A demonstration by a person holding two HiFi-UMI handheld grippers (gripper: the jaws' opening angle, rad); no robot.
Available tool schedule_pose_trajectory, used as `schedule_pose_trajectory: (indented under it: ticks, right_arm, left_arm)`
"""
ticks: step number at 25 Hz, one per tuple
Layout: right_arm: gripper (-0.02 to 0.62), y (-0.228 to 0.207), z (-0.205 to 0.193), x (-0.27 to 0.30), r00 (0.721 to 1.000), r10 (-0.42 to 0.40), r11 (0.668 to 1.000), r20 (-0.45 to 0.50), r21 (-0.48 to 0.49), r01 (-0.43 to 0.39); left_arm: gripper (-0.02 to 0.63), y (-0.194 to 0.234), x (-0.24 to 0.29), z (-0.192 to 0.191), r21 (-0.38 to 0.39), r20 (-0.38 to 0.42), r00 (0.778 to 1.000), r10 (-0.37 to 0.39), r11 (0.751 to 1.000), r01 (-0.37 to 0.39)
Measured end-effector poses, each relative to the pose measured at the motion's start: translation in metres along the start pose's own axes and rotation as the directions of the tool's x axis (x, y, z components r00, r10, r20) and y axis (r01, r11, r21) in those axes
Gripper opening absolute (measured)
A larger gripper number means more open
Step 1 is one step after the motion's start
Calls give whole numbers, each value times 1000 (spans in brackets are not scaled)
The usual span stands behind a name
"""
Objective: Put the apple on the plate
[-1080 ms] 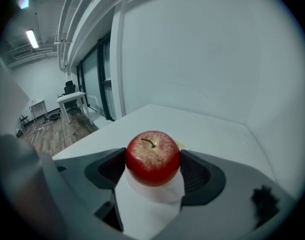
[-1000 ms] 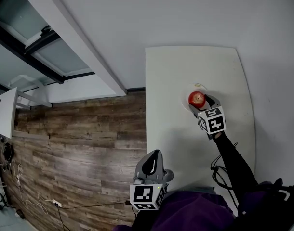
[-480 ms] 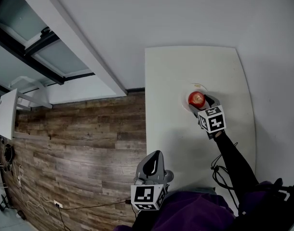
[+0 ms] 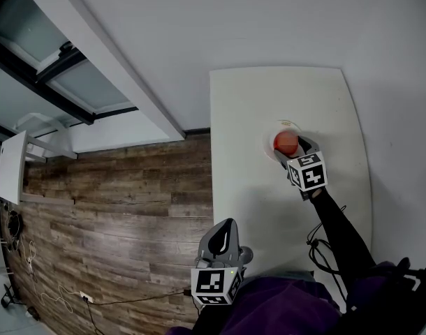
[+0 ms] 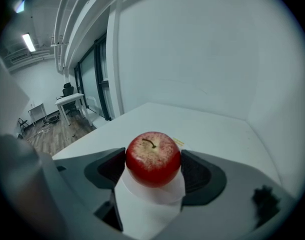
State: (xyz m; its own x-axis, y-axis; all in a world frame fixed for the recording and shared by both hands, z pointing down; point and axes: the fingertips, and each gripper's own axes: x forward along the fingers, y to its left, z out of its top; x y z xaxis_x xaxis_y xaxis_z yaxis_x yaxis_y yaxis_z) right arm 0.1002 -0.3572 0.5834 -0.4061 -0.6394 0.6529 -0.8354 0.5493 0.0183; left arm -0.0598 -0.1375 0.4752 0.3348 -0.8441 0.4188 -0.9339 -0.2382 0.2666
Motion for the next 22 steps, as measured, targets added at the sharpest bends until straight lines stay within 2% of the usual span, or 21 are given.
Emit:
schedule_pose_trajectory:
  ticks: [22]
  right_arm:
    - [362,7,15,-17,995,31,998,90,-51,-27]
  left_arm:
    - [8,-6,4,3,13,17,999,-29,1000,29]
